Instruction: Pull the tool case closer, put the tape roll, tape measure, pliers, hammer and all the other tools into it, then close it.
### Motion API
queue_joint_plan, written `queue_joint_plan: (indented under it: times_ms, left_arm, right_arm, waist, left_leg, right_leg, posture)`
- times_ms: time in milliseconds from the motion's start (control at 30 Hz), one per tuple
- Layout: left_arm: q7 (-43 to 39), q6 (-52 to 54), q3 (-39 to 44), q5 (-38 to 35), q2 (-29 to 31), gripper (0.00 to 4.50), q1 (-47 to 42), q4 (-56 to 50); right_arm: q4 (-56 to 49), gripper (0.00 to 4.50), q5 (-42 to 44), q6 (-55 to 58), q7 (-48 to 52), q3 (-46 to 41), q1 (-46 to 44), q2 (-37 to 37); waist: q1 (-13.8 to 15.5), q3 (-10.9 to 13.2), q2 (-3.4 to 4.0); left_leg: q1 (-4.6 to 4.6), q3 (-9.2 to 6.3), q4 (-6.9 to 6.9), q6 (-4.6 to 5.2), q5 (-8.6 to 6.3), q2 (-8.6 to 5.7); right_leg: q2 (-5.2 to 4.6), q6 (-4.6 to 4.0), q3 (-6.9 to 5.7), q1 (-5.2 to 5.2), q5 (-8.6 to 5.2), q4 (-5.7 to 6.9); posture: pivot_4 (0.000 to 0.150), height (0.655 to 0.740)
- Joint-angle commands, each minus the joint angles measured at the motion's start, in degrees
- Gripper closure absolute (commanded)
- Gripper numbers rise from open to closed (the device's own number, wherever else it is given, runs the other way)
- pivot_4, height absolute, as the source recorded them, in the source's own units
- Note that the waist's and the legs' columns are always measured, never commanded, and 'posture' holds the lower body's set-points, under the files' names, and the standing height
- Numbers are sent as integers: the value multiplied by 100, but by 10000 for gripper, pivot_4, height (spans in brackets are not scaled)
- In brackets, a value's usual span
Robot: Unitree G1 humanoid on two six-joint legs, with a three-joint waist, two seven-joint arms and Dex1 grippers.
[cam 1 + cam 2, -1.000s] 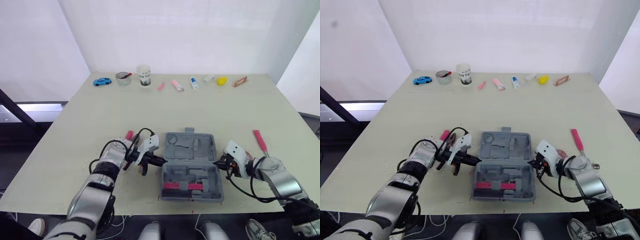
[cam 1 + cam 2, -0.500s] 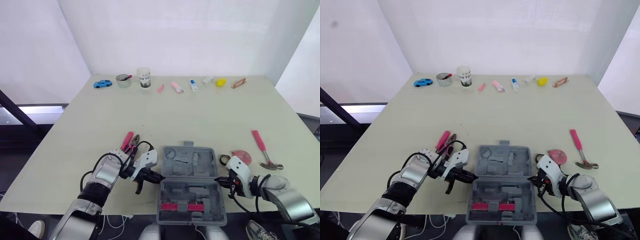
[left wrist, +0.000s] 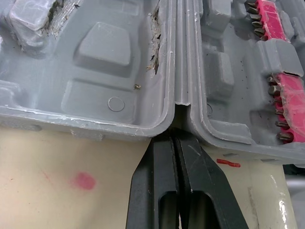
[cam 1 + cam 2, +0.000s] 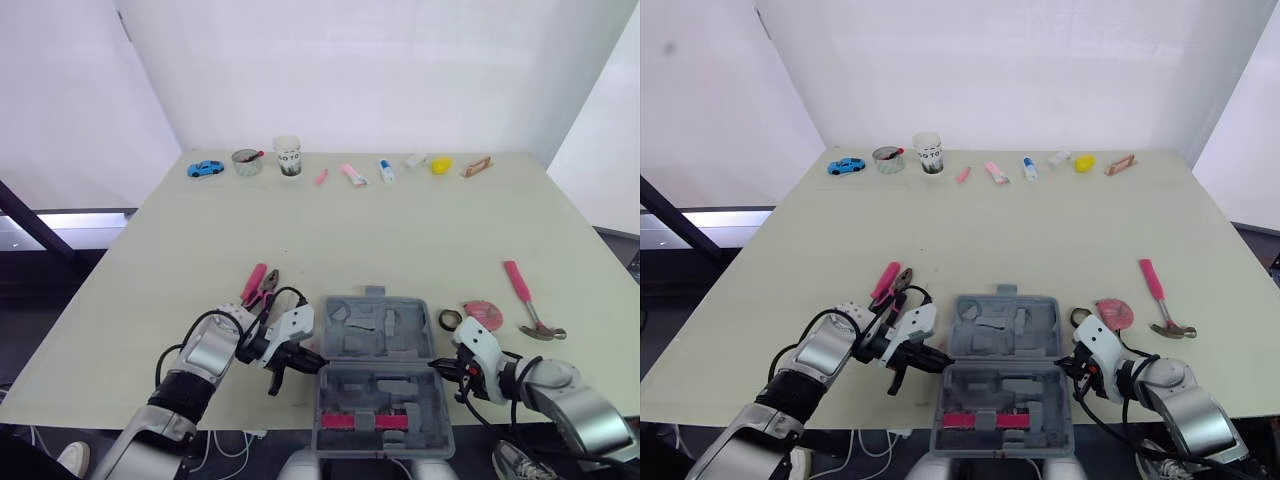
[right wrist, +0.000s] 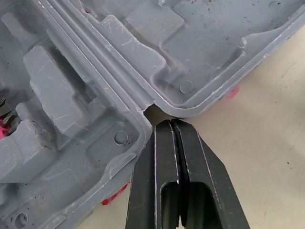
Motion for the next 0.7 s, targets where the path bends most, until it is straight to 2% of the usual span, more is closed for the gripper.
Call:
queue_joint_plan:
  times_ms: [33, 700]
  left_arm:
    - [-14, 85, -485, 101, -22, 44036, 302, 66]
    - [97, 127, -538, 6, 127, 44036, 471, 11]
  right_arm:
    - [-326, 45000, 282, 10, 60, 114, 42, 79]
    - [-377, 45000, 361, 69, -33, 174, 114, 57]
  waist:
    - [-1, 0, 0]
    - [-7, -4, 2]
  left_leg:
    - [0, 0, 0, 0, 0, 0]
    - [3, 1, -3, 0, 0, 2]
  right_leg:
    - [0, 0, 0, 0, 0, 0]
    - [2, -1, 1, 0, -1, -2]
  posture:
    - [1500, 7400]
    - [1500, 7400]
